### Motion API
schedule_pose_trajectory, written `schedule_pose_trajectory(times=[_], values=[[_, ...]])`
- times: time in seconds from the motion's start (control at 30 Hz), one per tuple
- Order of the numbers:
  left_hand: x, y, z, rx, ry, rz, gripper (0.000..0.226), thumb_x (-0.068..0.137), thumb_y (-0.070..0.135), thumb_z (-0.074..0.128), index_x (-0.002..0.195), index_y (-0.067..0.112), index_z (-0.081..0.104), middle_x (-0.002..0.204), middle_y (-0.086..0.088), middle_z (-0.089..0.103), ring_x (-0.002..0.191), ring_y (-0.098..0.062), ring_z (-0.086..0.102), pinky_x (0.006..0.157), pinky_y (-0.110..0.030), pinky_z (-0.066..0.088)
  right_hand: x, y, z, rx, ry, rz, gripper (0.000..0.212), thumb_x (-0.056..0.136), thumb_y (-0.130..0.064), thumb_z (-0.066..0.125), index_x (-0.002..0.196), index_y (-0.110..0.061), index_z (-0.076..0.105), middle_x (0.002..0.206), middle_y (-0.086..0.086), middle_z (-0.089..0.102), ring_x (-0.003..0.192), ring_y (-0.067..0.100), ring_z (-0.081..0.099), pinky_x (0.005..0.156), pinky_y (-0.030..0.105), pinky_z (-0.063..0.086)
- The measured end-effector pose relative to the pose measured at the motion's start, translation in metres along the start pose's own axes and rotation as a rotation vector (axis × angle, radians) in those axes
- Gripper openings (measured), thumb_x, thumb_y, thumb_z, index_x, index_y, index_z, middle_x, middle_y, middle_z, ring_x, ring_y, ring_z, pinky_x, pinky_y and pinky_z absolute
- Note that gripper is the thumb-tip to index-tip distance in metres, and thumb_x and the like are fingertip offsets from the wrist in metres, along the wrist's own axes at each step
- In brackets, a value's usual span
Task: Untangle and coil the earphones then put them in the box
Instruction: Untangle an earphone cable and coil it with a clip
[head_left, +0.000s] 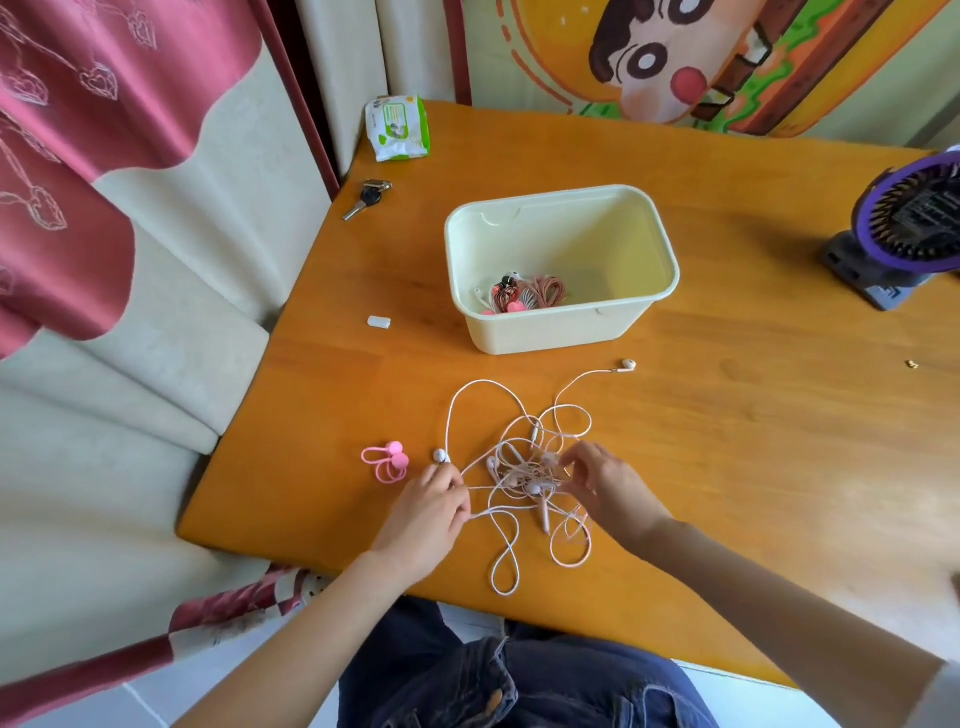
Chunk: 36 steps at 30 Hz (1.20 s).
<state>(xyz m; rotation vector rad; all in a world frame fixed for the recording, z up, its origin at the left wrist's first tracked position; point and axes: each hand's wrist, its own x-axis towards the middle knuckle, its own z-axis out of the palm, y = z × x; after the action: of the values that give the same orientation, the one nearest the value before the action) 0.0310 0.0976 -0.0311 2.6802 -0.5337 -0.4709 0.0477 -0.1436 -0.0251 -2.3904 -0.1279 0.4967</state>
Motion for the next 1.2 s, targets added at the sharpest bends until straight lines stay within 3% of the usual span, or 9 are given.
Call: schedule_pose_trajectory(times=[0.23,0.4,0.53,0.63,0.73,0.83,0.93,1.07,1.2], values=[[-0.014,0.004,0.004,0.049,0.037,-0.110,0.015,0.097,0.023,0.045,0.095,0.021,0.060,0.114,0.007,0.048,0.103,-0.007,0.044,0.083,-0.015,0.035,-0.001,0.010,-0.017,0.141,0.213,0.118,0.035,0.087,0.005,0.054,0.120,-0.004,0.049,0.110,0.007,0.053,0.082,0.028,0.061,0.076,0.034,0.048],[-0.018,0.001,0.003,0.055,0.031,-0.118,0.016,0.097,0.023,0.045,0.098,0.019,0.060,0.116,0.005,0.048,0.100,-0.006,0.045,0.077,-0.013,0.035,0.004,0.001,-0.021,0.060,-0.013,0.228,0.020,0.091,-0.005,0.051,0.107,-0.008,0.063,0.092,0.010,0.070,0.077,0.026,0.066,0.073,0.032,0.052],[-0.017,0.000,0.001,0.052,0.012,-0.125,0.031,0.099,0.030,0.039,0.113,0.015,0.063,0.118,0.003,0.049,0.105,-0.010,0.046,0.081,-0.017,0.039,0.003,-0.010,-0.018,-0.209,-0.219,0.254,0.036,0.089,-0.003,0.048,0.124,-0.013,0.054,0.115,0.008,0.059,0.109,0.030,0.056,0.085,0.033,0.046],[-0.012,-0.004,-0.004,0.111,-0.043,-0.110,0.034,0.099,0.035,0.040,0.113,0.016,0.064,0.114,0.002,0.050,0.107,-0.012,0.043,0.087,-0.022,0.037,-0.004,-0.021,-0.015,-0.348,-0.041,0.061,0.066,0.075,0.010,0.047,0.137,-0.009,0.038,0.127,0.013,0.042,0.116,0.032,0.041,0.100,0.037,0.037],[-0.006,-0.006,-0.006,0.167,-0.062,-0.071,0.024,0.097,0.034,0.045,0.106,0.019,0.061,0.112,0.004,0.051,0.107,-0.014,0.042,0.093,-0.025,0.034,-0.004,-0.040,-0.012,-0.201,0.236,-0.308,0.057,0.064,0.017,0.049,0.115,-0.007,0.057,0.107,0.011,0.055,0.098,0.025,0.049,0.089,0.030,0.042],[-0.002,-0.006,-0.006,0.189,-0.081,-0.031,0.016,0.095,0.029,0.047,0.103,0.019,0.057,0.112,0.003,0.050,0.107,-0.015,0.041,0.095,-0.027,0.032,-0.005,-0.059,-0.002,-0.184,-0.007,-0.327,0.028,0.086,-0.002,0.049,0.103,-0.016,0.065,0.104,0.000,0.063,0.095,0.018,0.059,0.077,0.026,0.046],[0.001,-0.010,-0.005,0.187,-0.082,0.000,0.016,0.095,0.027,0.046,0.104,0.019,0.057,0.112,0.002,0.048,0.107,-0.016,0.040,0.094,-0.027,0.032,-0.002,-0.054,0.017,-0.435,-0.328,-0.187,0.027,0.092,-0.012,0.047,0.113,-0.024,0.060,0.123,-0.006,0.055,0.115,0.016,0.051,0.085,0.030,0.045],[0.003,-0.014,-0.005,0.171,-0.095,0.050,0.016,0.096,0.025,0.045,0.105,0.019,0.056,0.111,0.002,0.047,0.106,-0.017,0.039,0.094,-0.028,0.033,0.001,-0.046,0.029,-0.571,-0.313,-0.189,0.044,0.090,0.001,0.049,0.125,-0.024,0.050,0.143,-0.004,0.035,0.129,0.018,0.035,0.096,0.030,0.042],[0.005,-0.020,-0.004,0.148,-0.112,0.064,0.016,0.096,0.027,0.045,0.105,0.019,0.056,0.111,0.003,0.048,0.106,-0.016,0.041,0.095,-0.028,0.033,0.006,-0.038,0.031,-0.585,-0.276,-0.225,0.033,0.087,0.005,0.050,0.111,-0.017,0.056,0.128,0.001,0.046,0.112,0.020,0.048,0.080,0.030,0.049]])
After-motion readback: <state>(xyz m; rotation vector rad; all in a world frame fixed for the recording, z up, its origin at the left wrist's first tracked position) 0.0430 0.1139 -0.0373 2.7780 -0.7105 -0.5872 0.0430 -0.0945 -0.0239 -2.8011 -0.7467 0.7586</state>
